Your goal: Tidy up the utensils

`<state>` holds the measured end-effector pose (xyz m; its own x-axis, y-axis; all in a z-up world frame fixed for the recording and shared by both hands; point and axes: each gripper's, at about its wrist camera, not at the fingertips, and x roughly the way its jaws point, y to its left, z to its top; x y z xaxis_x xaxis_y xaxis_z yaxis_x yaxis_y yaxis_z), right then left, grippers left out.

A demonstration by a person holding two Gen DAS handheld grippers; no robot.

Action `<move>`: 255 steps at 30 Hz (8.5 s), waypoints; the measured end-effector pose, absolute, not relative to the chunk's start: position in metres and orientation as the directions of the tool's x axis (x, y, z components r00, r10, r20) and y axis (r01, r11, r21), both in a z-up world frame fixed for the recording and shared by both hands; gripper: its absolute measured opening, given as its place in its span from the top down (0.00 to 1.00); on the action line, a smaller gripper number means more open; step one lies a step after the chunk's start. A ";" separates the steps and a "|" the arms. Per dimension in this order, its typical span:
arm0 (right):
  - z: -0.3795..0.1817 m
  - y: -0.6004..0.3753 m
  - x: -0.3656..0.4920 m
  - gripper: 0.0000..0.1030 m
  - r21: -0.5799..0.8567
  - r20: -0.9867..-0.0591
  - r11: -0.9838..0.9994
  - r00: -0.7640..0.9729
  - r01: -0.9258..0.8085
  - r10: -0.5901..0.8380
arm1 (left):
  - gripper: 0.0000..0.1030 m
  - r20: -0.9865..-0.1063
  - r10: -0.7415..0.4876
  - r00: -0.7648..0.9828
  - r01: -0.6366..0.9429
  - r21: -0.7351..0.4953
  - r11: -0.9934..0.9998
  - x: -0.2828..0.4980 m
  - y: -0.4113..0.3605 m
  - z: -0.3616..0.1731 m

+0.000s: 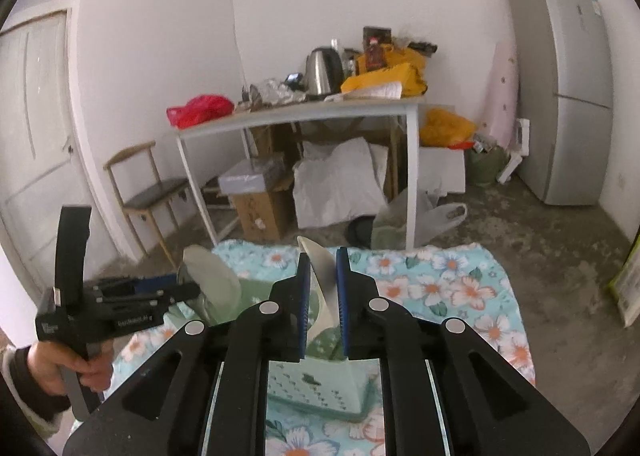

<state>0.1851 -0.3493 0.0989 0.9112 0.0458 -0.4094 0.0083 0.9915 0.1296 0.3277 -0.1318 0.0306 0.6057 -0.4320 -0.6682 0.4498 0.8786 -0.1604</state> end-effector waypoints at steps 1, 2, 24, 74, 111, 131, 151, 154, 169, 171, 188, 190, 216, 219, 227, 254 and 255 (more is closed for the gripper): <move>0.099 -0.348 0.187 0.89 0.121 -0.416 0.993 0.908 0.005 0.046 | 0.60 -0.669 -0.430 0.606 0.450 -0.157 0.879 0.327 -0.133 0.031; 0.097 -0.346 0.190 0.89 0.103 -0.432 0.995 0.901 0.008 0.037 | 0.60 -0.669 -0.431 0.606 0.449 -0.159 0.879 0.327 -0.131 0.031; 0.091 -0.322 0.180 0.67 -0.110 -0.478 0.993 0.873 0.050 -0.097 | 0.60 -0.644 -0.459 0.612 0.488 -0.149 0.860 0.318 -0.139 0.038; -0.059 -0.351 -0.003 0.68 0.409 -0.740 0.879 0.653 0.243 0.164 | 0.64 -0.722 -0.338 0.604 0.757 0.387 0.527 0.046 -0.146 -0.066; -0.060 -0.372 -0.026 0.68 0.518 -0.692 0.798 0.700 0.307 0.179 | 0.89 -0.745 -0.408 0.528 0.849 0.476 0.230 0.010 -0.213 -0.062; -0.086 -0.315 0.024 0.70 0.682 -0.666 0.669 0.630 0.296 0.399 | 0.95 -0.579 -0.581 0.573 0.518 -0.294 0.803 0.155 -0.052 0.055; -0.076 -0.330 0.002 0.92 0.805 -0.543 0.514 0.717 0.296 0.437 | 0.95 -0.603 -0.586 0.541 0.299 -0.514 0.804 0.176 -0.004 0.013; -0.049 -0.332 -0.004 1.00 0.774 -0.535 0.577 0.757 0.262 0.375 | 0.95 -0.604 -0.580 0.547 0.301 -0.504 0.809 0.177 -0.002 0.017; -0.059 -0.372 -0.002 0.88 0.785 -0.568 0.510 0.735 0.351 0.369 | 0.95 -0.610 -0.573 0.547 0.302 -0.495 0.815 0.177 -0.001 0.021; -0.072 -0.383 -0.004 0.76 0.813 -0.554 0.445 0.734 0.376 0.393 | 0.95 -0.611 -0.573 0.546 0.303 -0.494 0.815 0.177 -0.001 0.020; -0.110 -0.399 0.031 0.91 0.862 -0.504 0.286 0.759 0.418 0.412 | 0.95 -0.619 -0.573 0.537 0.304 -0.492 0.816 0.172 0.000 0.018; -0.110 -0.401 0.032 0.92 0.869 -0.493 0.275 0.761 0.411 0.421 | 0.95 -0.620 -0.574 0.535 0.306 -0.491 0.816 0.171 0.001 0.019; 0.068 -0.388 -0.014 0.97 0.616 -0.371 0.764 0.926 0.192 0.067 | 0.95 -0.228 -0.652 0.723 0.556 -0.367 0.746 0.238 -0.080 0.202; 0.069 -0.391 -0.017 0.97 0.607 -0.370 0.774 0.926 0.184 0.070 | 0.95 -0.169 -0.622 0.765 0.552 -0.324 0.768 0.256 -0.099 0.221; 0.071 -0.388 -0.017 0.97 0.585 -0.363 0.794 0.929 0.165 0.074 | 0.95 -0.213 -0.549 0.808 0.484 -0.292 0.825 0.318 -0.147 0.195; 0.178 -0.376 0.015 0.97 0.373 -0.142 0.928 0.989 0.008 0.049 | 0.48 -0.338 -0.605 0.721 0.535 -0.283 0.796 0.203 -0.075 0.133; 0.184 -0.375 0.020 0.97 0.360 -0.127 0.933 0.991 -0.001 0.050 | 0.47 -0.362 -0.599 0.714 0.531 -0.276 0.801 0.198 -0.072 0.126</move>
